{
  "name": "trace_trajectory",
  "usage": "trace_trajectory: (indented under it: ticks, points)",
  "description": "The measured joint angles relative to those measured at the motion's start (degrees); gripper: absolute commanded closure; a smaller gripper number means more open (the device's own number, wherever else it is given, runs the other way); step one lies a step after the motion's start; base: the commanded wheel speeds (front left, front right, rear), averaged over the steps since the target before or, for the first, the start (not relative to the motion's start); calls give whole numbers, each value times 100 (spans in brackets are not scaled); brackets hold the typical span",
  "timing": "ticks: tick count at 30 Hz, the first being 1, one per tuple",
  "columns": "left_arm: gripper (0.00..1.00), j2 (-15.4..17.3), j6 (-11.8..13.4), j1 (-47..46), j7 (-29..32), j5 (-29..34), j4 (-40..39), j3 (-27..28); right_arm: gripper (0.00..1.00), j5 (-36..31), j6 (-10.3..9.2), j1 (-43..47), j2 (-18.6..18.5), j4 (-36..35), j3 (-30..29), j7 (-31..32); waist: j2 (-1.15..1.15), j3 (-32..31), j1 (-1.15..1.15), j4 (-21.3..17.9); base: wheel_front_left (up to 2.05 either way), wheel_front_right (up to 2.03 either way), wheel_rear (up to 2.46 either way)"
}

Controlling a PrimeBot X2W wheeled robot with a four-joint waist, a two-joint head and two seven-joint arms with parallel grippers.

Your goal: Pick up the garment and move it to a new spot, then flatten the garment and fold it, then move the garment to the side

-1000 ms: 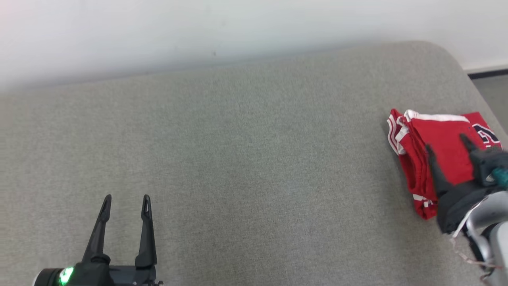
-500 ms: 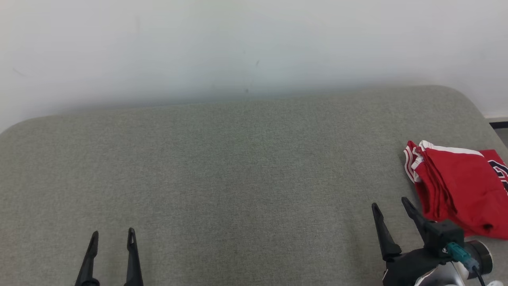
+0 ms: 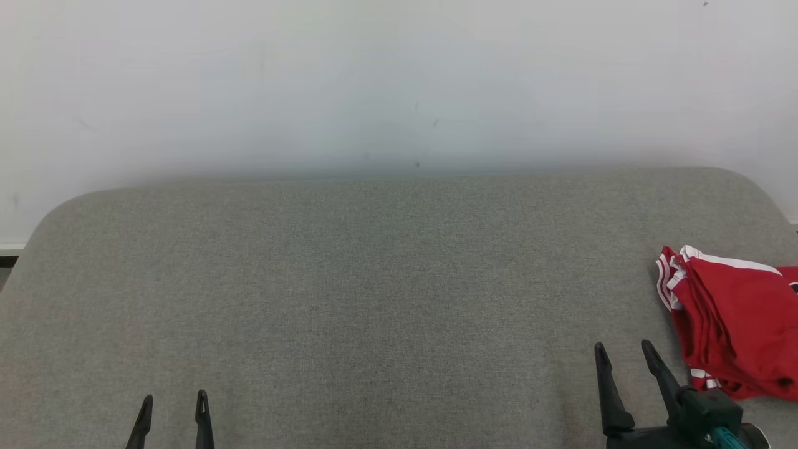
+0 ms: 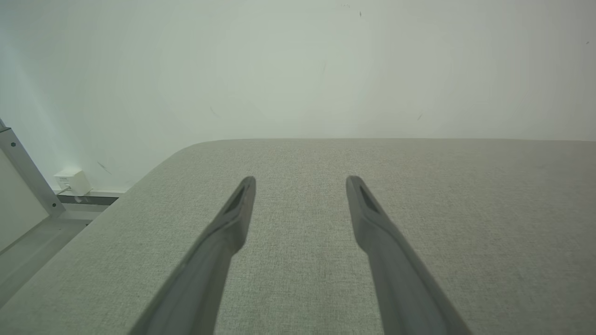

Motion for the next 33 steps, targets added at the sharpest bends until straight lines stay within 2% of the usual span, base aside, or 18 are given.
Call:
trace_trajectory:
  ticks: [12,33]
  points:
    - [0,-4,-141,-26,0,-1,86,-16,0,168,0,90,48,166,-83,-152,0,-26,1,-128,0,0,0]
    - [0,-19,-132,-26,0,-75,127,-27,0,249,0,56,51,241,43,-210,0,30,1,-118,0,0,0]
